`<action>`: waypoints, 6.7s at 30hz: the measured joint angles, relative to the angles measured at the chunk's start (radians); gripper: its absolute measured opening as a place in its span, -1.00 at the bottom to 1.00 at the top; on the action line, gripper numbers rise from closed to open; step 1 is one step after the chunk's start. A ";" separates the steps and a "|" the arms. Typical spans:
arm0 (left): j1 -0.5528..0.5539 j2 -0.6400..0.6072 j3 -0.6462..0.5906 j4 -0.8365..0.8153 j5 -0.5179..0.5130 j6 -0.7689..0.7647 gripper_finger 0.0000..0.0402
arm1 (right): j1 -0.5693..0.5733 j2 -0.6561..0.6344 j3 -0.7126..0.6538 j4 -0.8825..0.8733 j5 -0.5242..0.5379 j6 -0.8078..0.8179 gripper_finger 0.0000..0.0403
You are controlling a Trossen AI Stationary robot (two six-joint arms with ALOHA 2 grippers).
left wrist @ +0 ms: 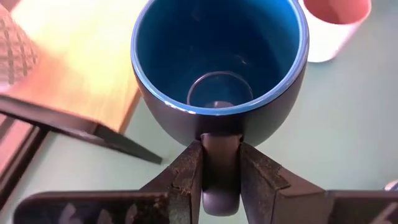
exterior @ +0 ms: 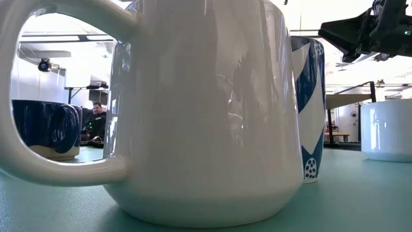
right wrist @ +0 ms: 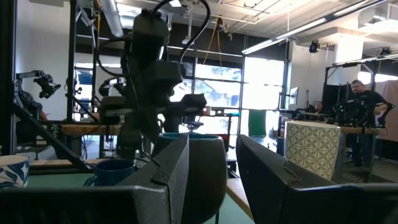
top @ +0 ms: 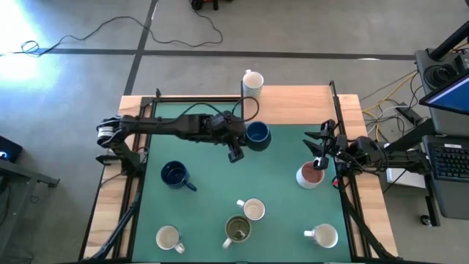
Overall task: Place coffee mugs
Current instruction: Put the black mug on the shelf, then put the top white mug on the shelf
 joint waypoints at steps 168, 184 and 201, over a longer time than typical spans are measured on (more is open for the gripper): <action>-0.030 0.252 0.625 -0.612 -0.228 -0.208 -0.42 | 0.000 0.000 0.000 0.000 0.000 0.000 -0.39; -0.237 0.092 0.285 -0.972 -0.105 -0.715 0.05 | 0.000 0.000 0.000 0.000 0.000 0.000 -0.39; -0.293 -0.222 -0.368 -0.223 -0.169 -0.513 -0.08 | 0.000 0.004 0.000 -0.002 0.000 0.000 -0.39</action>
